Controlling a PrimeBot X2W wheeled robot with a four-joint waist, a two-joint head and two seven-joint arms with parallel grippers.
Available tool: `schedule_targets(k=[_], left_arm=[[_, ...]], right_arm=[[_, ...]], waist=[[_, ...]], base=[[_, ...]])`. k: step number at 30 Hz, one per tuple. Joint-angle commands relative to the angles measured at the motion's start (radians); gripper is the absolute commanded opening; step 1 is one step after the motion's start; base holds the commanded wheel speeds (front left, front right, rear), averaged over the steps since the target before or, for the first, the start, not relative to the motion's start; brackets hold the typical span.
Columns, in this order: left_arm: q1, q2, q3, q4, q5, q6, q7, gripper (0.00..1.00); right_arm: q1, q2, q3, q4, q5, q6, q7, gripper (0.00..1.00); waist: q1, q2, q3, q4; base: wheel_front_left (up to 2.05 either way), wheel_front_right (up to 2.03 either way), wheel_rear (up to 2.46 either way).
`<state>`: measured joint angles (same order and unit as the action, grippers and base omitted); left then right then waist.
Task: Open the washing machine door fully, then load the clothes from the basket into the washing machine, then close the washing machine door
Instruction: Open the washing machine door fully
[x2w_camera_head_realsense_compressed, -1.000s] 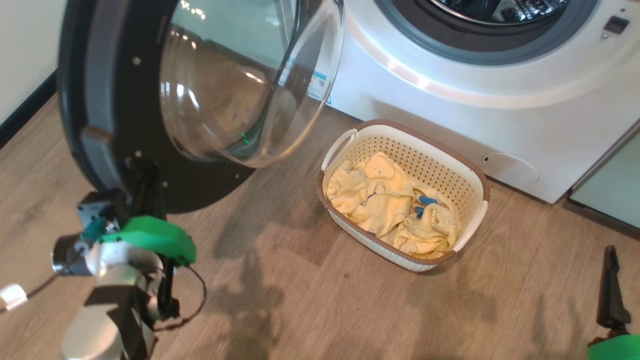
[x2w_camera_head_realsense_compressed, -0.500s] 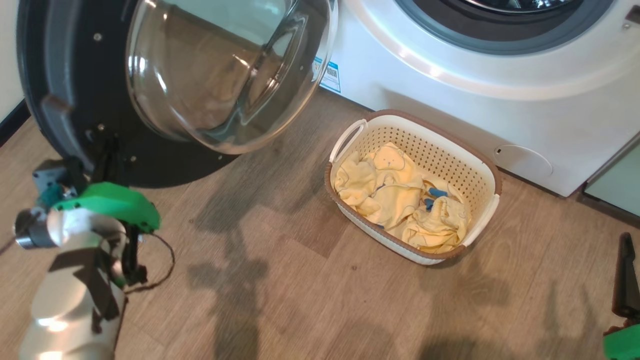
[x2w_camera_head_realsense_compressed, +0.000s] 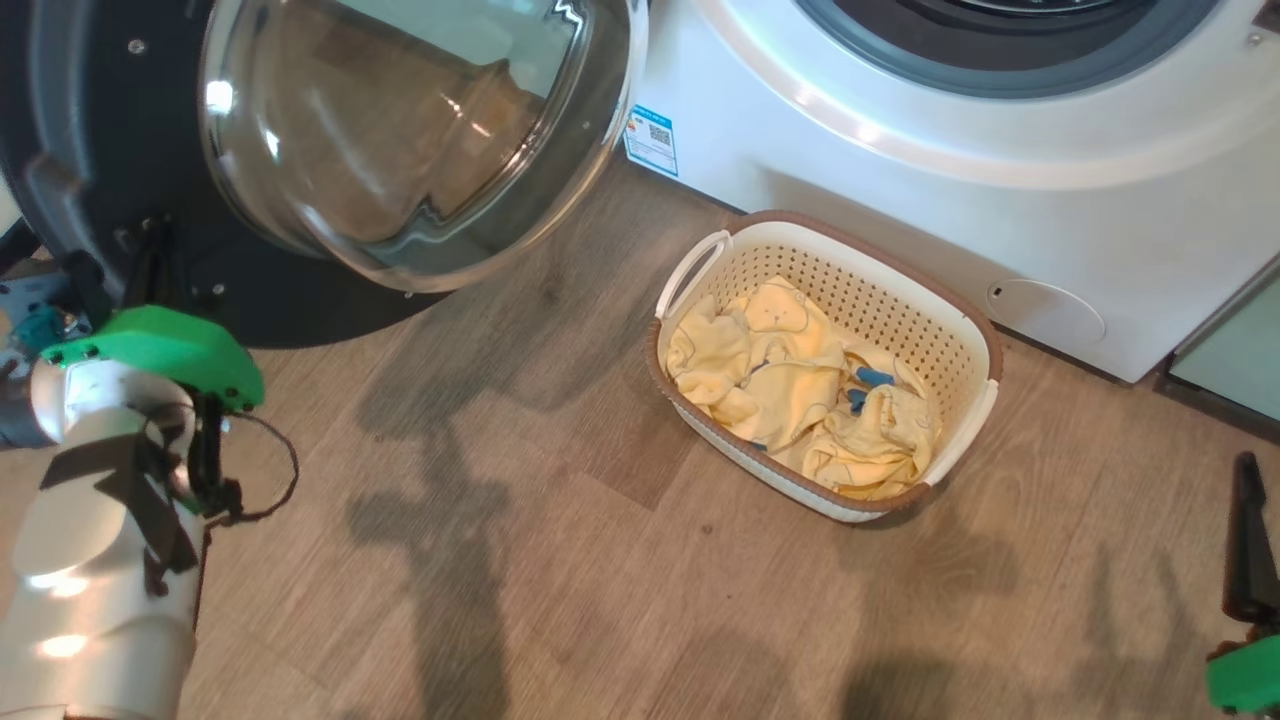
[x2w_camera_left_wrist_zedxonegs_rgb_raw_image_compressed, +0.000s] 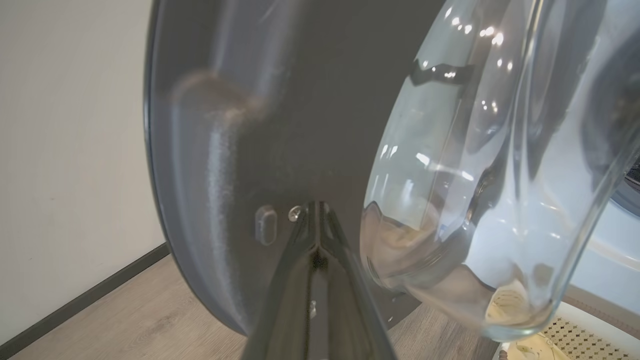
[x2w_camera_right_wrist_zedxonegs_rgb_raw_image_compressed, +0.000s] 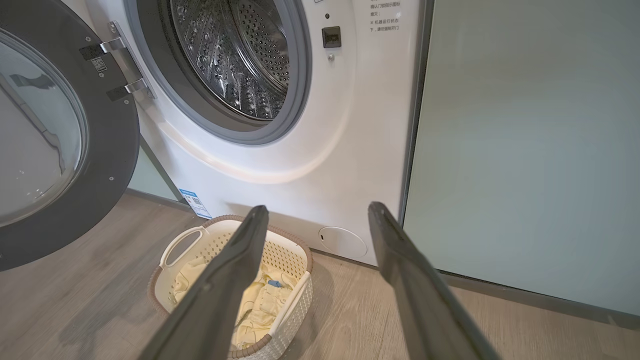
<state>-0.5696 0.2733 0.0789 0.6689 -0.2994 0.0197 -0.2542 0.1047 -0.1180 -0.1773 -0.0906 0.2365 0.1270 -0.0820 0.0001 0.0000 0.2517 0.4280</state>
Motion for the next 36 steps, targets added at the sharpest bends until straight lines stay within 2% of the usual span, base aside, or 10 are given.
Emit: schedule_targets(k=[1,10,18,26,36], left_arm=[[-0.049,0.064,0.047,-0.017,0.007,-0.001,-0.007,0.00],[-0.057,0.047,0.105,-0.004,0.041,-0.021,-0.008,0.00],[-0.010,0.013,0.155,-0.063,0.072,-0.042,-0.008,0.00],[0.095,-0.056,0.195,-0.199,0.108,-0.046,-0.008,0.00],[0.296,-0.149,0.193,-0.471,0.165,-0.056,-0.008,0.00]], right_arm=[[-0.037,-0.025,0.025,-0.037,0.006,0.004,0.000,1.00],[-0.040,-0.025,0.030,-0.020,0.015,0.004,-0.006,1.00],[-0.044,-0.012,0.018,-0.005,0.016,0.004,-0.017,1.00],[-0.042,0.007,0.014,0.009,0.014,0.004,-0.029,1.00],[-0.032,0.029,0.010,0.028,0.014,0.004,-0.053,1.00]], waist=[[-0.0001,0.0000,0.000,-0.002],[-0.0001,0.0000,-0.002,-0.017],[-0.0001,0.0000,-0.016,-0.023],[-0.0001,0.0000,-0.038,-0.023],[-0.0001,0.0000,-0.068,-0.047]], base=[[0.00,0.00,0.00],[0.00,0.00,0.00],[0.00,0.00,0.00],[0.00,0.00,0.00],[0.00,0.00,0.00]])
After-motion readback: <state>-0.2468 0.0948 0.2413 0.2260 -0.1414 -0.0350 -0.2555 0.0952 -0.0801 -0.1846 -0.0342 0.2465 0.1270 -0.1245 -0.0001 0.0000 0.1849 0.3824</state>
